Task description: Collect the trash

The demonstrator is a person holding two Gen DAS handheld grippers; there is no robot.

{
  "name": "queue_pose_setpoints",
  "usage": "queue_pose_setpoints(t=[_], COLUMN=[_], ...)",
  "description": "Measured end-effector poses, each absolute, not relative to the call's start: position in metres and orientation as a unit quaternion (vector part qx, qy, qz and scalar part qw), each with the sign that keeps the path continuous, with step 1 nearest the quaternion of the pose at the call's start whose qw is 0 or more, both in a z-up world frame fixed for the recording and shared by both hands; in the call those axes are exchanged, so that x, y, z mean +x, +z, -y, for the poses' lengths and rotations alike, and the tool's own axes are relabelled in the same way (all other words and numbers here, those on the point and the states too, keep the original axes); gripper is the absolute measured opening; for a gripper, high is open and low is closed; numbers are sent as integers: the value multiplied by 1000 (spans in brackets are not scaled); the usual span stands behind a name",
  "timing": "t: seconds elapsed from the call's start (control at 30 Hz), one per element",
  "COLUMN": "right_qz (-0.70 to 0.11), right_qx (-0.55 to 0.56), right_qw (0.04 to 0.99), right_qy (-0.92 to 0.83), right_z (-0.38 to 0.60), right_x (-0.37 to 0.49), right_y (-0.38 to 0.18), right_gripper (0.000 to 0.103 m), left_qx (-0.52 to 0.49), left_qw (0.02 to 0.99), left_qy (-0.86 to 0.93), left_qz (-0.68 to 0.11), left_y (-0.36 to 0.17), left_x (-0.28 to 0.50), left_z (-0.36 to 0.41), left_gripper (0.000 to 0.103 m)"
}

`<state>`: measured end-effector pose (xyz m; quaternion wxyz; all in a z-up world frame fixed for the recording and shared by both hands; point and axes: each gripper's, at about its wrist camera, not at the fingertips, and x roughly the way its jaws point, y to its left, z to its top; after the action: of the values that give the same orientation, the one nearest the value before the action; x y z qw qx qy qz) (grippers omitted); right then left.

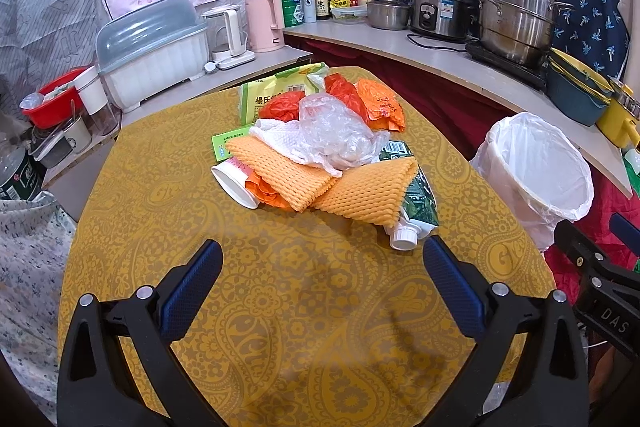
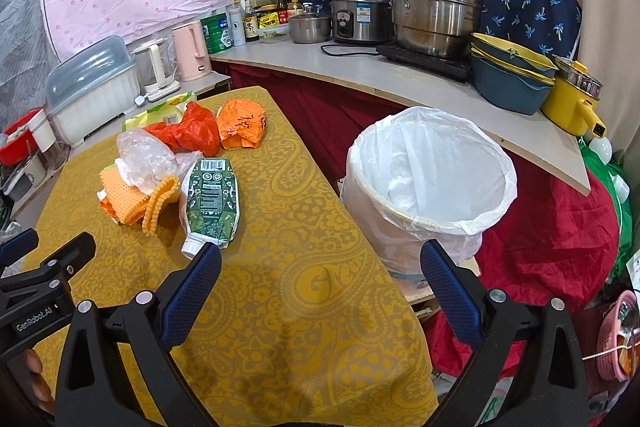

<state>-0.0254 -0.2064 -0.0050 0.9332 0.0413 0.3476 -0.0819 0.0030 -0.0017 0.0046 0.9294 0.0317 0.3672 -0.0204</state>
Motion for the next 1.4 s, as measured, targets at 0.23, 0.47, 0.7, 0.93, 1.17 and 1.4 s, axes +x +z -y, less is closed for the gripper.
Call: queue_pose_setpoints(t=[0.23,0.47,0.7,0.93,1.17,1.4], right_qz=[-347,-351,-370,-377,-377,-387], right_qx=[40,40,38,53,69,73], right_qw=[933,932,927,924,923,917], right_qy=[-84,-80,-54,-22,30,65], right_z=[207,207,191,171,140,114], right_x=[-25,-22,0,28,57,84], right_y=[-5,-10,-27,-34,-32,-40], right_gripper=[96,96,96,96,94,73], left_qx=[28,12,-12,-29,-34,-38], left_qw=[928,926,922,916,911,909], left_qy=[-27,-26,6,35,55,56], left_qz=[-370,-377,-386,-398,-407,-412], left_y=[6,3,-5,-14,-24,-29], left_x=[3,11,31,50,66,78], left_z=[2,-9,-43,-73,-94,-101], left_gripper=[96,96,96,96,96,96])
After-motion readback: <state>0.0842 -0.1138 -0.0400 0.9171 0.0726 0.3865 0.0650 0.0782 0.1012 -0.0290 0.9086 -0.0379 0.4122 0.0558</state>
